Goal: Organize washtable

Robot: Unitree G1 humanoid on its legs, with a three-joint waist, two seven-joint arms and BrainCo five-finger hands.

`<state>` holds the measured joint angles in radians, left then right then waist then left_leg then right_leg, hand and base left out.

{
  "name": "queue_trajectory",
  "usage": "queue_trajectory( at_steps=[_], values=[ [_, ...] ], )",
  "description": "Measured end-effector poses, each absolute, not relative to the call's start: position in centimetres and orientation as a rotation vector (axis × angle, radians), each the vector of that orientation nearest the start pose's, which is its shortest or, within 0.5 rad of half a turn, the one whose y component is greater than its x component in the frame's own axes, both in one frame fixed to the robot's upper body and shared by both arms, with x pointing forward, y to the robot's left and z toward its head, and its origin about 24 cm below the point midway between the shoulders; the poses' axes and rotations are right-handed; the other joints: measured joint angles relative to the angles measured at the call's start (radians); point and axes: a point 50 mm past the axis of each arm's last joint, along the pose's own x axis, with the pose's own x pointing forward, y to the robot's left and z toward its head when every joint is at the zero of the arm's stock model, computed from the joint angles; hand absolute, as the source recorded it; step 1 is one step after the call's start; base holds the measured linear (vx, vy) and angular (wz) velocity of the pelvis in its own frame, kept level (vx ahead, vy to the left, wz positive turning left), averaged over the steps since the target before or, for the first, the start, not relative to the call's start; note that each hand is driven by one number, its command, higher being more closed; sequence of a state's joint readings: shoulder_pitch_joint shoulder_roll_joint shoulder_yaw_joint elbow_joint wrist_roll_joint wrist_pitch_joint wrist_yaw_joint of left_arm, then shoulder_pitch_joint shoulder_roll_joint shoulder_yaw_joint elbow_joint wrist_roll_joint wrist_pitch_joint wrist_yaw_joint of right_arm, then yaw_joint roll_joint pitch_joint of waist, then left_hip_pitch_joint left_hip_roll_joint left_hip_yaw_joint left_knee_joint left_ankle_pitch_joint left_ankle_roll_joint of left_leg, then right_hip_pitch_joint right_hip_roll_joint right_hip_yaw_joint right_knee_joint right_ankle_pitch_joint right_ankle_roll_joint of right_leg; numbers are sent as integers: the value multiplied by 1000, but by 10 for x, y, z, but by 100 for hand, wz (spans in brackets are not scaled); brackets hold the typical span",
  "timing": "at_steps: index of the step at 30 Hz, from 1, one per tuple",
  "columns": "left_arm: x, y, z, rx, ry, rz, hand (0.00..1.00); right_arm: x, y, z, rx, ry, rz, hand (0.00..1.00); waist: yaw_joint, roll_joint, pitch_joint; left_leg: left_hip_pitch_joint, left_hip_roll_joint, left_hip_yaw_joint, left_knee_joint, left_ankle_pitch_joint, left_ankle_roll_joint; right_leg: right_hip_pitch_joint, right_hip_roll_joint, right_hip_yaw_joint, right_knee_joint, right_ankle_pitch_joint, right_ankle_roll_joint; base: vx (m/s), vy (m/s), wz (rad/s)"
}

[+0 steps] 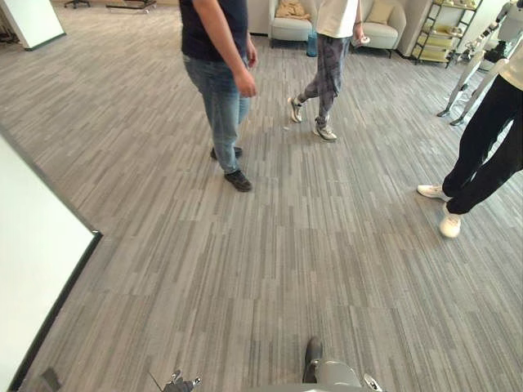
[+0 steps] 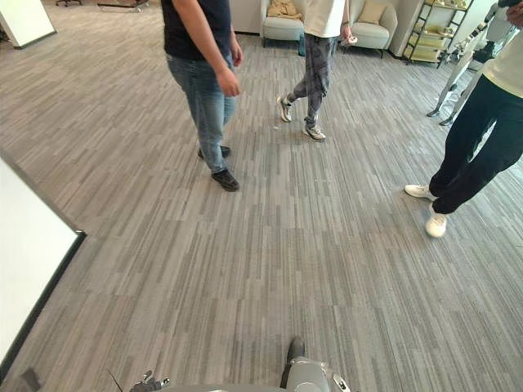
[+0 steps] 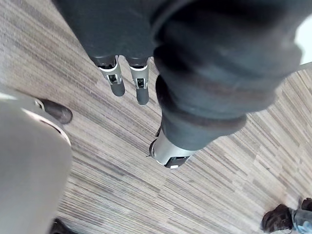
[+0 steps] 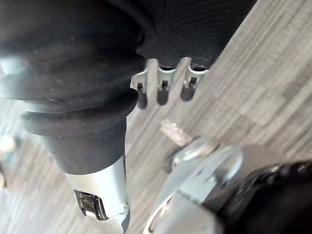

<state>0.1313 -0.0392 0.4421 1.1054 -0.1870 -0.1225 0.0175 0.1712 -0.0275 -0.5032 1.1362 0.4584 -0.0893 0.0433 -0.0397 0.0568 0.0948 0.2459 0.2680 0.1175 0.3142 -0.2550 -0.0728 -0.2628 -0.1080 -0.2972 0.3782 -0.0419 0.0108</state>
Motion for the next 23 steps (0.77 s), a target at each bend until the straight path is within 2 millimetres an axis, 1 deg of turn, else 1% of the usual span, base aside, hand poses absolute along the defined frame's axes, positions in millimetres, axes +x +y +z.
queue_trajectory(
  at_steps=[1,2,3,4,5,6,7,8,9,10,11,12,13,14,16,17,19,23],
  values=[
    [59,192,-168,-403,1051,596,0,33,-217,-169,618,1016,-794,0,1,-2,2,-76,19,-32,160,44,7,19,6,-13,8,-26,-18,697,-358,31],
    [61,195,-167,-398,1042,604,0,40,-217,-168,619,1001,-787,0,6,-7,8,-201,52,-71,403,62,-13,83,22,-38,-18,-47,-34,574,-283,28],
    [61,195,-167,-402,1040,607,0,40,-218,-168,618,999,-787,0,7,-7,9,-209,54,-71,434,62,-14,102,25,-45,-31,-47,-35,563,-224,36],
    [62,195,-167,-411,1030,615,0,41,-220,-167,612,995,-789,0,9,-15,15,-241,63,-38,487,61,-14,204,37,-64,-98,-47,-36,417,-157,38],
    [65,196,-166,-406,1007,609,0,41,-222,-167,611,990,-805,0,18,-32,16,-252,61,35,444,61,-14,301,35,-80,-170,-47,-36,482,-198,39],
    [67,196,-165,-399,997,602,0,41,-223,-167,607,986,-812,0,25,-35,15,-259,60,58,406,61,-14,327,36,-86,-192,-47,-36,436,-195,24],
    [72,195,-163,-399,979,591,0,48,-226,-165,602,964,-813,0,33,-37,14,-291,49,83,294,62,-16,360,39,-94,-235,-49,-32,296,-122,6],
    [73,195,-163,-396,975,587,0,51,-227,-165,602,955,-811,0,33,-36,14,-308,33,79,224,65,-19,368,40,-101,-251,-49,-31,281,-83,6],
    [73,194,-163,-391,976,577,0,55,-229,-164,602,946,-811,0,33,-34,14,-327,8,74,112,85,-40,373,41,-106,-265,-48,-25,233,40,8],
    [73,193,-163,-387,981,573,0,54,-230,-164,598,948,-813,0,35,-29,12,-340,-22,72,-14,150,-57,381,46,-110,-275,-52,-15,226,77,5],
    [70,193,-164,-390,991,577,0,52,-232,-164,603,948,-827,0,36,-17,11,-341,-32,71,-73,231,-41,391,59,-107,-275,-61,-1,276,155,12],
    [69,195,-165,-388,997,583,0,45,-227,-166,623,970,-842,0,38,-23,5,-315,-46,77,-110,245,-32,420,57,-102,-277,-73,17,201,135,13],
    [67,198,-165,-378,1001,584,0,40,-222,-168,631,991,-844,0,36,-41,-1,-292,-63,74,-144,253,-31,421,47,-101,-275,-72,18,278,183,13],
    [64,205,-165,-356,1009,589,0,29,-207,-172,642,1048,-827,0,36,-70,-18,-241,-98,83,-247,286,-29,422,22,-91,-275,-80,30,178,107,8],
    [63,210,-165,-334,1018,584,0,23,-193,-176,650,1104,-793,0,28,-95,-27,-198,-127,85,-337,320,-19,432,2,-85,-273,-84,37,189,131,13],
    [62,211,-165,-325,1028,575,0,22,-191,-176,657,1116,-789,0,27,-98,-29,-175,-144,87,-377,331,-14,432,-7,-81,-270,-84,38,161,139,13],
    [62,211,-165,-307,1042,550,0,21,-192,-176,624,1133,-750,0,28,-95,-29,-154,-156,88,-408,339,-7,434,-19,-74,-264,-83,39,61,68,9],
    [65,213,-164,-239,1054,462,0,27,-195,-176,539,1158,-667,0,26,-93,-28,-152,-180,88,-412,339,-7,432,-34,-44,-263,-73,56,26,29,1]
  ],
)
